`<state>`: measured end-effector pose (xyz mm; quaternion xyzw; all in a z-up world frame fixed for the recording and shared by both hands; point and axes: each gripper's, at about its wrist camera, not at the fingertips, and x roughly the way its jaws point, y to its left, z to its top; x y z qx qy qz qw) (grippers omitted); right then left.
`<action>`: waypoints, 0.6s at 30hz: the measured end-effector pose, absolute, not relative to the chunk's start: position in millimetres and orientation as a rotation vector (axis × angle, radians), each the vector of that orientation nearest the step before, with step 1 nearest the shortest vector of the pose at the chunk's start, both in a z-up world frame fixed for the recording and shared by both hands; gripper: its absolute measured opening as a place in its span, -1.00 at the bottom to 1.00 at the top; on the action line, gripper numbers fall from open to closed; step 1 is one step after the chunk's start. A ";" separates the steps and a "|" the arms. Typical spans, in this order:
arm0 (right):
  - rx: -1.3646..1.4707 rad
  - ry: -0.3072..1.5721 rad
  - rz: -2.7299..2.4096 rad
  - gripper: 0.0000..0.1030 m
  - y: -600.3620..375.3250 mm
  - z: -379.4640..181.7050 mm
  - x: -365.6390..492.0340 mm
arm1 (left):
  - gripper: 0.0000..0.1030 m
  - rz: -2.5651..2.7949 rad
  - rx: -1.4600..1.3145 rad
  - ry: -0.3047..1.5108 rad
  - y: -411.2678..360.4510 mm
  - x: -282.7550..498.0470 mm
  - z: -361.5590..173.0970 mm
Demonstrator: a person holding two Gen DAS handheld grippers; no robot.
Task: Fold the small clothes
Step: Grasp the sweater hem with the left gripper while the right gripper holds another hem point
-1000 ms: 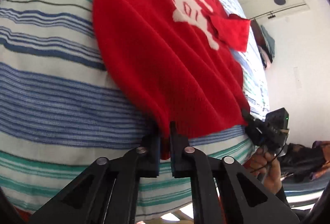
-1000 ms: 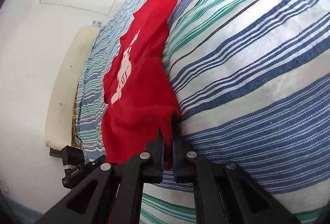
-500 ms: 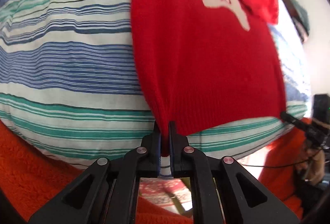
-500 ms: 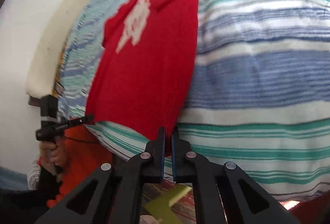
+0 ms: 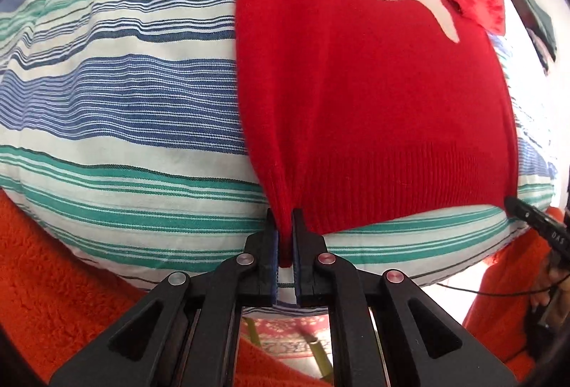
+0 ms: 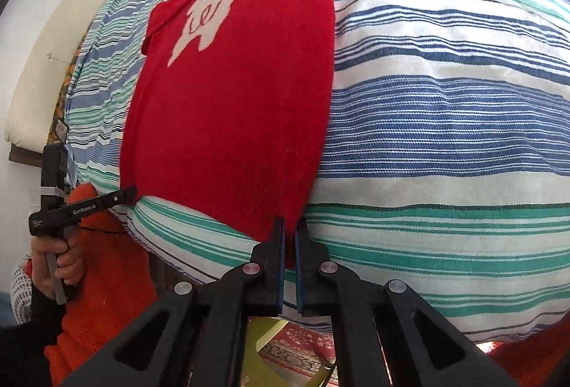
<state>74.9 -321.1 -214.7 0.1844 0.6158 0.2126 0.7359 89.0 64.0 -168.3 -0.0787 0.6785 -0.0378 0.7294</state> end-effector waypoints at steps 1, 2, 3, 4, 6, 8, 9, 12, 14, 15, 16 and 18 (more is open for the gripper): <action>0.395 1.351 0.465 -0.92 -319.9 -214.2 74.8 | -0.92 -0.079 -0.167 1.494 63.2 89.4 -170.4; 0.386 1.352 0.462 -0.92 -319.1 -214.8 74.9 | -0.91 -0.075 -0.158 1.494 61.5 90.5 -172.4; 0.378 1.355 0.457 -0.92 -318.3 -216.2 75.0 | -0.91 -0.071 -0.148 1.494 56.0 90.8 -174.9; 0.366 1.357 0.452 -0.93 -316.5 -218.8 75.8 | -0.91 -0.066 -0.138 1.494 52.6 91.9 -176.7; 0.351 1.356 0.442 -0.93 -314.2 -222.5 76.3 | -0.83 -0.055 -0.122 1.493 49.2 95.0 -179.0; 0.344 1.351 0.435 -0.93 -314.8 -223.1 75.5 | -0.82 -0.052 -0.113 1.488 47.6 95.7 -178.5; 0.338 1.349 0.432 -0.96 -314.8 -222.6 75.4 | -0.81 -0.052 -0.110 1.485 46.4 96.5 -177.7; 0.322 1.334 0.430 -0.94 -314.4 -218.1 73.8 | -0.78 -0.042 -0.108 1.472 43.6 97.7 -174.1; 0.313 1.323 0.436 -0.83 -313.4 -213.4 70.8 | -0.65 -0.040 -0.075 1.465 38.9 96.1 -170.1; 0.309 1.322 0.439 -0.76 -313.1 -210.8 69.4 | -0.32 -0.041 -0.053 1.467 34.0 94.1 -167.3; 0.303 1.325 0.444 -0.69 -312.6 -208.0 68.2 | -0.04 -0.046 -0.044 1.479 31.2 92.9 -165.7; 0.310 1.340 0.470 -0.27 -313.9 -201.8 64.2 | 0.95 -0.040 -0.024 1.523 25.0 88.3 -164.3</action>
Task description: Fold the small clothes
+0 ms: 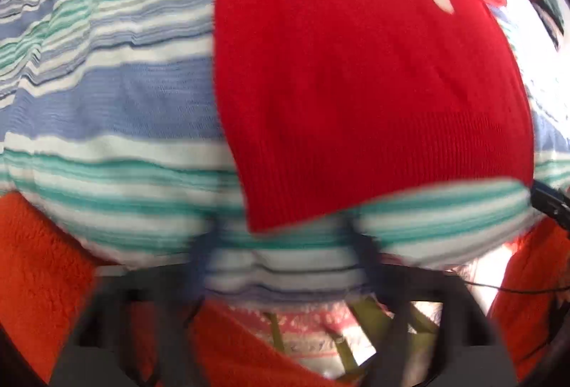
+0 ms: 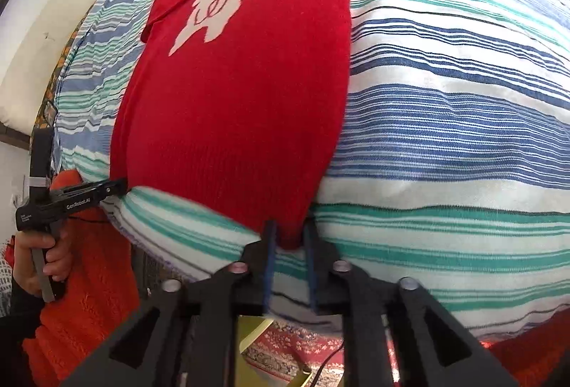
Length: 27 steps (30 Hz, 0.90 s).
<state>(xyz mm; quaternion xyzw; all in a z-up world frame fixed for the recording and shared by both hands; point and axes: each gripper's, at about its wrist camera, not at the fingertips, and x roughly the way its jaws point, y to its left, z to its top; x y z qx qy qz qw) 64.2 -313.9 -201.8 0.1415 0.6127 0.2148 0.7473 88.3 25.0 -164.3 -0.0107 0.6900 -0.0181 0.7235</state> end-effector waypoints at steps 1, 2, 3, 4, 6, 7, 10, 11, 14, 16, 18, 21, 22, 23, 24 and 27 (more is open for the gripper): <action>0.314 1.347 0.481 -0.14 -315.3 -198.5 61.4 | 0.94 -0.021 0.005 1.533 22.6 84.6 -163.2; 0.313 1.359 0.487 0.06 -317.9 -195.0 57.5 | 0.92 -0.010 0.044 1.544 19.8 80.7 -161.7; 0.305 1.371 0.485 0.12 -320.7 -191.5 53.4 | 0.91 0.001 0.080 1.548 17.7 76.8 -158.2; 0.292 1.382 0.477 0.12 -325.7 -187.6 49.1 | 0.91 0.017 0.099 1.534 18.3 74.0 -151.2; 0.258 1.381 0.436 0.12 -342.4 -175.8 41.9 | 0.91 0.052 0.107 1.456 25.1 72.1 -128.1; 0.210 1.355 0.389 0.12 -354.0 -164.7 40.5 | 0.91 0.074 0.099 1.395 31.7 74.8 -112.1; -0.045 1.199 0.255 0.12 -371.1 -120.5 54.5 | 0.92 0.173 0.036 1.221 55.1 92.9 -79.0; -0.099 1.150 0.246 0.12 -369.9 -108.8 62.8 | 0.92 0.206 0.006 1.172 59.6 97.7 -76.0; -0.173 0.992 0.332 0.13 -346.6 -81.6 106.1 | 0.92 0.336 -0.110 1.049 80.5 119.7 -81.2; -0.172 0.914 0.442 0.14 -323.4 -80.0 133.1 | 0.91 0.364 -0.200 1.033 96.2 121.6 -92.0; -0.208 0.876 0.523 0.14 -287.3 -91.3 164.5 | 0.91 0.338 -0.244 1.045 104.3 121.6 -99.9; -0.348 0.913 0.551 0.13 -230.0 -128.6 208.4 | 0.91 0.376 -0.252 1.079 110.0 106.7 -112.1; -0.372 0.920 0.555 0.13 -216.6 -138.3 216.6 | 0.91 0.372 -0.285 1.080 114.1 107.0 -113.1; -0.414 0.930 0.555 0.12 -199.8 -152.7 228.7 | 0.91 0.364 -0.317 1.072 116.6 106.5 -113.9; -0.447 0.931 0.542 0.10 -196.2 -164.1 233.0 | 0.91 0.367 -0.334 1.067 116.3 104.1 -116.2; -0.538 0.922 0.479 0.04 -186.1 -195.0 251.6 | 0.91 0.393 -0.331 1.084 118.6 109.0 -121.6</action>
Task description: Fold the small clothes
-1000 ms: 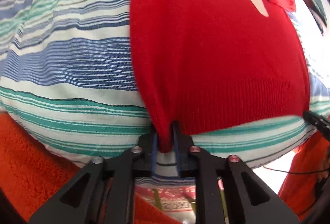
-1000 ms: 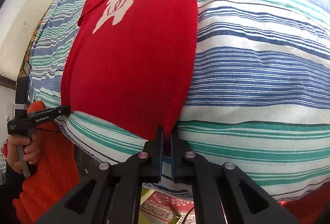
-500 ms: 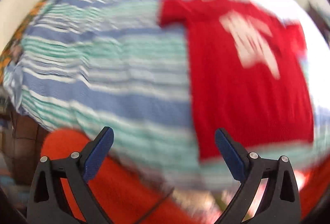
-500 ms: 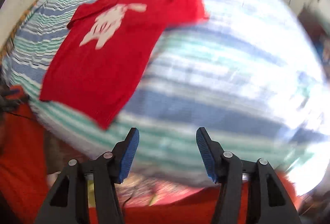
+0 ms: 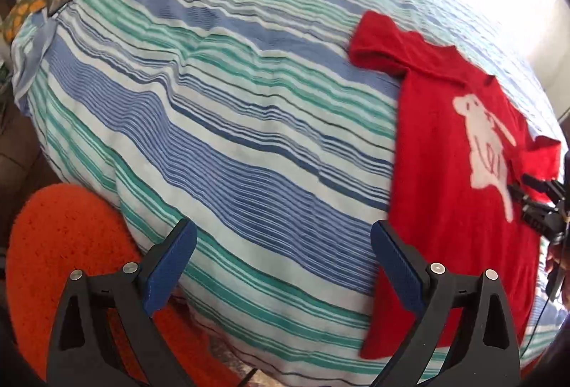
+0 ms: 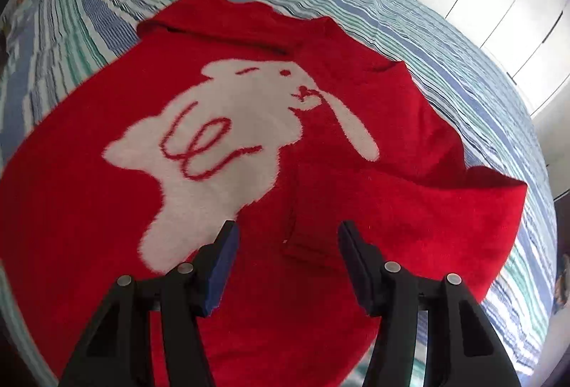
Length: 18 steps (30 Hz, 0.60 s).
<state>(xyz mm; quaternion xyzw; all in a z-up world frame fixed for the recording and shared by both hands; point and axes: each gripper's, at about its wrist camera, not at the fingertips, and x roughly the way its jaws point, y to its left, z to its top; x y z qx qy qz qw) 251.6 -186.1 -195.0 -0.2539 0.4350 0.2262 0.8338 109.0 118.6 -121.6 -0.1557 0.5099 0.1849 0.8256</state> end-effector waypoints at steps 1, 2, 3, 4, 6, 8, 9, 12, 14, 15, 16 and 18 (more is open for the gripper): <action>-0.505 0.931 0.464 -0.12 -193.2 -198.5 258.4 | 0.91 0.394 -0.339 1.092 119.5 110.2 -123.6; -0.465 0.939 0.447 -0.60 -202.6 -195.9 263.5 | 0.91 0.394 -0.351 1.099 120.8 111.2 -125.5; -0.409 0.937 0.409 -0.81 -219.1 -188.1 267.9 | 0.91 0.396 -0.362 1.103 122.5 108.0 -127.8; -0.335 0.917 0.375 -0.81 -243.2 -174.4 269.3 | 0.91 0.400 -0.368 1.103 123.5 108.7 -128.6; -0.201 0.882 0.310 -0.82 -296.1 -150.9 267.9 | 0.91 0.406 -0.373 1.100 123.4 107.3 -129.0; -0.048 0.852 0.198 -0.82 -376.8 -129.2 263.5 | 0.91 0.410 -0.365 1.099 121.0 107.9 -130.0; 0.010 0.844 0.148 -0.82 -410.0 -123.7 261.6 | 0.91 0.410 -0.356 1.100 118.9 108.5 -130.1; 0.237 0.826 -0.038 -0.81 -530.3 -124.8 247.9 | 0.91 0.413 -0.332 1.115 113.7 111.1 -133.7; 0.378 0.840 -0.140 -0.81 -596.6 -143.2 237.7 | 0.91 0.422 -0.313 1.123 110.6 111.5 -135.1; 0.444 0.847 -0.151 -0.81 -616.8 -153.5 237.7 | 0.91 0.424 -0.307 1.124 109.3 111.5 -135.3; 0.501 0.853 -0.148 -0.81 -629.8 -162.8 237.1 | 0.91 0.426 -0.301 1.125 108.3 111.5 -135.2; 0.591 0.856 -0.135 -0.81 -644.5 -179.6 236.6 | 0.91 0.431 -0.295 1.126 107.4 111.2 -135.0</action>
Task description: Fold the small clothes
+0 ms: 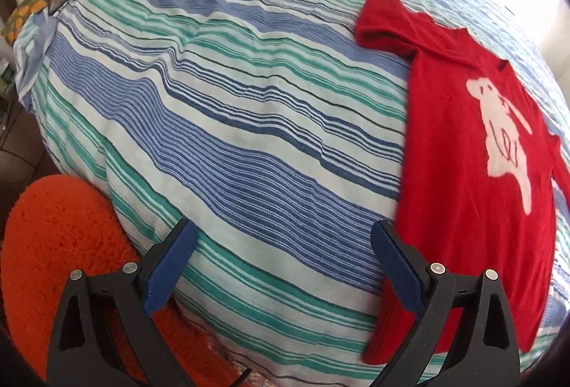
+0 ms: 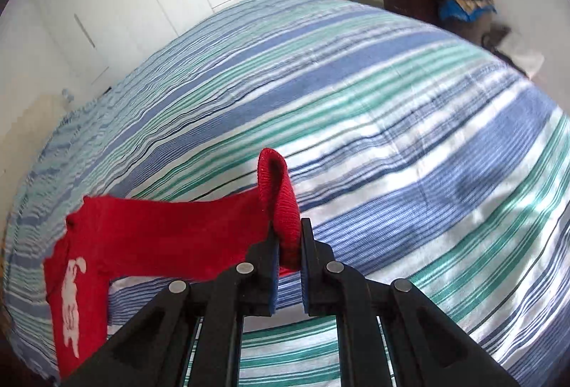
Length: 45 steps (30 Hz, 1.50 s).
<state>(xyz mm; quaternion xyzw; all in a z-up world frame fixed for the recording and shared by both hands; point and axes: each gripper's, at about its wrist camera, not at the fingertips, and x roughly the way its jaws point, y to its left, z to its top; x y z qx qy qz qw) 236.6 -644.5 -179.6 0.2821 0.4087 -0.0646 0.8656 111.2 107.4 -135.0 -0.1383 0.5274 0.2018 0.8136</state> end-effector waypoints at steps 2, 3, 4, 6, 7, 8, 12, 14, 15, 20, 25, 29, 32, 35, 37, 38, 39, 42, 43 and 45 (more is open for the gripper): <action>0.627 0.855 -0.107 -0.81 -646.1 -186.5 240.9 | 0.91 0.439 -0.289 1.132 107.6 110.9 -135.7; 0.641 0.848 -0.095 -0.81 -646.2 -186.0 244.5 | 0.91 0.444 -0.287 1.135 107.9 110.8 -136.1; 0.654 0.832 -0.094 -0.82 -645.2 -183.6 242.0 | 0.91 0.447 -0.286 1.139 108.4 110.9 -136.6; 0.725 0.760 -0.099 -0.82 -650.8 -173.9 234.4 | 0.91 0.455 -0.288 1.142 109.3 110.8 -137.3; 0.753 0.741 -0.120 -0.82 -655.4 -170.3 229.4 | 0.91 0.457 -0.288 1.143 109.4 111.1 -137.7; 0.754 0.762 -0.174 -0.83 -660.3 -174.4 226.9 | 0.91 0.460 -0.286 1.146 109.4 111.9 -138.6; 0.724 0.930 -0.254 -0.83 -661.0 -214.1 231.6 | 0.91 0.462 -0.263 1.158 107.1 112.7 -140.7; 0.725 0.910 -0.247 -0.83 -658.2 -213.3 228.9 | 0.91 0.460 -0.264 1.156 107.1 112.3 -140.5; 0.718 0.913 -0.246 -0.83 -656.9 -212.8 227.3 | 0.91 0.459 -0.266 1.157 107.7 112.4 -140.7; 0.586 0.940 -0.348 -1.00 -650.3 -203.1 225.7 | 0.91 0.458 -0.274 1.161 109.1 112.3 -141.3; 0.602 0.998 -0.352 -1.00 -669.4 -226.0 215.2 | 0.92 0.455 -0.251 1.167 106.4 112.0 -142.9; 0.609 0.909 -0.338 -0.97 -675.2 -203.4 203.1 | 0.92 0.460 -0.246 1.170 106.3 113.2 -145.1; 0.596 0.841 -0.243 -0.93 -667.2 -182.0 207.7 | 0.91 0.463 -0.225 1.178 103.5 114.7 -147.1; 0.527 0.851 -0.095 -0.89 -624.5 -171.7 231.6 | 0.92 0.460 -0.221 1.177 103.0 114.4 -146.4; 0.482 0.895 -0.051 -0.62 -602.1 -182.8 248.8 | 0.91 0.454 -0.234 1.171 105.4 112.5 -143.9; 0.471 0.949 -0.060 -0.18 -593.5 -196.7 257.1 | 0.91 0.453 -0.238 1.168 106.8 111.5 -141.9; 0.461 0.999 -0.091 -0.01 -592.7 -218.2 256.7 | 0.91 0.456 -0.237 1.166 108.3 110.5 -137.9; 0.477 0.972 -0.163 -0.16 -598.1 -237.6 243.0 | 0.91 0.440 -0.191 1.110 106.1 107.6 -108.7; 0.490 0.965 -0.191 -0.16 -601.0 -235.3 236.9 | 0.91 0.415 -0.154 1.085 102.0 111.5 -96.8; 0.471 0.983 -0.255 -0.10 -596.8 -228.1 226.8 | 0.91 0.335 -0.069 1.035 88.3 131.0 -69.2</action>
